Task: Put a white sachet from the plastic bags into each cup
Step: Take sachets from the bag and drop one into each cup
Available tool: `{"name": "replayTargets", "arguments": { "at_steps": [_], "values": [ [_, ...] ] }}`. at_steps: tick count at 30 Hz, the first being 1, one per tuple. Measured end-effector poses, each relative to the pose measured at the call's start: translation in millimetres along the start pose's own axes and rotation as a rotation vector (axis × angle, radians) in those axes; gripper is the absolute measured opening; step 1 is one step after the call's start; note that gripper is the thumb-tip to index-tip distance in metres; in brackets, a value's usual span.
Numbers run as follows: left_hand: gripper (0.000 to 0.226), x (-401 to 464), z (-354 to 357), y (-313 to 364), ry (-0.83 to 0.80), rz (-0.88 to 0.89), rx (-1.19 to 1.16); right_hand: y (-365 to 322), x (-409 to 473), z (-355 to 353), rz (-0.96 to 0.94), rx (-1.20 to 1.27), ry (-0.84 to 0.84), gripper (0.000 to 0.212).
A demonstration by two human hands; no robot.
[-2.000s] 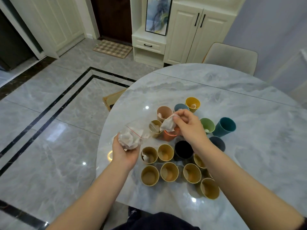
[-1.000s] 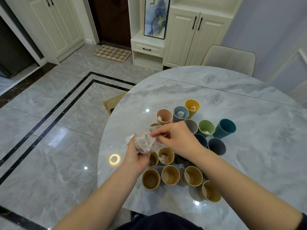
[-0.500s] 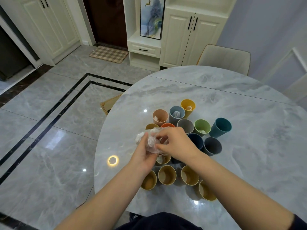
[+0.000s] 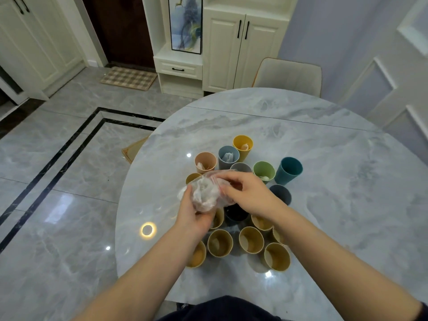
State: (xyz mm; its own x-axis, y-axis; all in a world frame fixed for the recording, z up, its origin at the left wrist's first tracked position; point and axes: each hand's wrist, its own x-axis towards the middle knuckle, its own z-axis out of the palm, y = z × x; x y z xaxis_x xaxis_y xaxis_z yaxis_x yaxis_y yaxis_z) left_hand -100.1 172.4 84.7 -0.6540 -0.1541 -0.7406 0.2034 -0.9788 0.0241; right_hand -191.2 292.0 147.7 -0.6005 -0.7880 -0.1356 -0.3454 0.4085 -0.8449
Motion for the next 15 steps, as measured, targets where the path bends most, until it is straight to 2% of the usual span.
{"name": "replayTargets", "arguments": {
  "at_steps": [2,5,8,10,15],
  "values": [
    [0.046,3.2,3.1,-0.5,0.0,0.007,0.001,2.7,-1.2,-5.0,0.042,0.078,0.07,0.031],
    [0.045,8.7,5.2,2.9,0.04,0.055,-0.032,8.9,-5.0,-13.7,0.136,0.219,0.288,0.029],
    [0.044,8.6,5.2,10.6,0.074,0.089,-0.051,25.6,-6.4,-16.6,0.251,0.246,0.449,0.024],
    [0.042,5.3,4.8,13.0,0.083,0.1,-0.041,45.8,-5.5,-10.6,0.334,0.188,0.441,0.026],
    [0.045,4.8,0.0,13.4,0.111,0.119,-0.052,92.4,-4.9,11.0,0.477,-0.013,0.273,0.03]
  ]
}}
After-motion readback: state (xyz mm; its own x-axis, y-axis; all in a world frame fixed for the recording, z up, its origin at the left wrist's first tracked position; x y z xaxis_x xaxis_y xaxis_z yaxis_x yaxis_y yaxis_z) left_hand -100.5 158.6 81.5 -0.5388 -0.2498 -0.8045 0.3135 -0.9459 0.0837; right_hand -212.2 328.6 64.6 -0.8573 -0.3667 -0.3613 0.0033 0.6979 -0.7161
